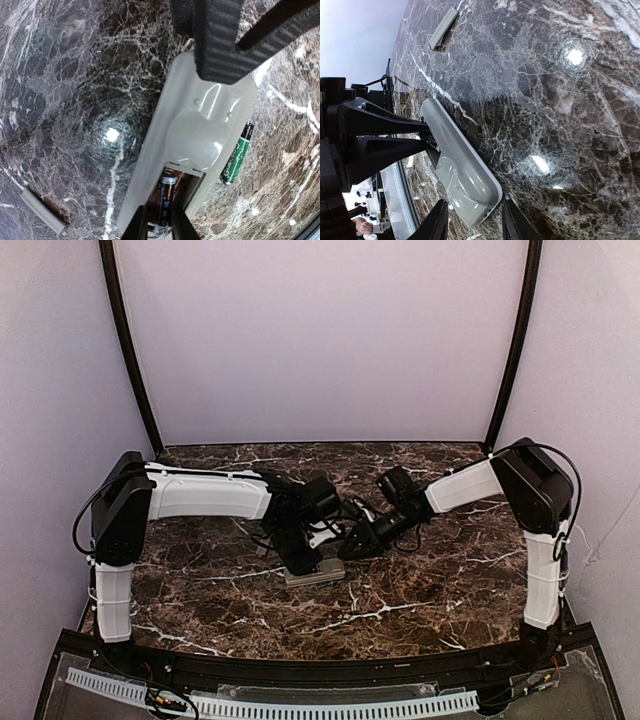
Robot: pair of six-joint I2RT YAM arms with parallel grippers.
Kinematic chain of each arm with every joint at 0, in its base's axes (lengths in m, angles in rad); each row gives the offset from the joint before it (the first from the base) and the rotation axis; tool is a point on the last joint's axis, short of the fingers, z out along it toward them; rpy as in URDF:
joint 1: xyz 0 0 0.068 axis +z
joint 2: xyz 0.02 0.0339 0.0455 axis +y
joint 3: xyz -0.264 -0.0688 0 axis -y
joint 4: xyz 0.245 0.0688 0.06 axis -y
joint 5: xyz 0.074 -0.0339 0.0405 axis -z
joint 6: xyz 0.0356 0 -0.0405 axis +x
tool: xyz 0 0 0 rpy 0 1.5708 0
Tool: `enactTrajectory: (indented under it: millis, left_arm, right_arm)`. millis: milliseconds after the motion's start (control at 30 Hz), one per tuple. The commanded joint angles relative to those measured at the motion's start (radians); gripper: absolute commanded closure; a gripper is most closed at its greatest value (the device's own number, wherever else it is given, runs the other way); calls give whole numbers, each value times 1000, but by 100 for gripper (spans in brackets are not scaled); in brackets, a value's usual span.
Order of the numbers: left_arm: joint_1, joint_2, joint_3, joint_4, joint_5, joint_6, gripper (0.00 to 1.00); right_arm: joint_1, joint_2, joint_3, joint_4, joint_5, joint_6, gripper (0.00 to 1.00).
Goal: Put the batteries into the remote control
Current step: Load the battery into the battery compartment.
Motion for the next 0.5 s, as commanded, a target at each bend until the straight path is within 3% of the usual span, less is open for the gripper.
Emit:
enactTrajectory:
  millis: [0,233,467]
  left_arm:
    - [-5,5,33,-26,-22,3,80]
    - [-10,-8,37,-26,-22,1,74]
    - [-2,-95,-14,-14,-14,2,62]
  right_arm:
    - [-5,-18,-12,20,-10,-9,64]
    - [-5,-22,-17,20,-9,-9,65]
    - [-4,-45,-22,23,-15,-21,64]
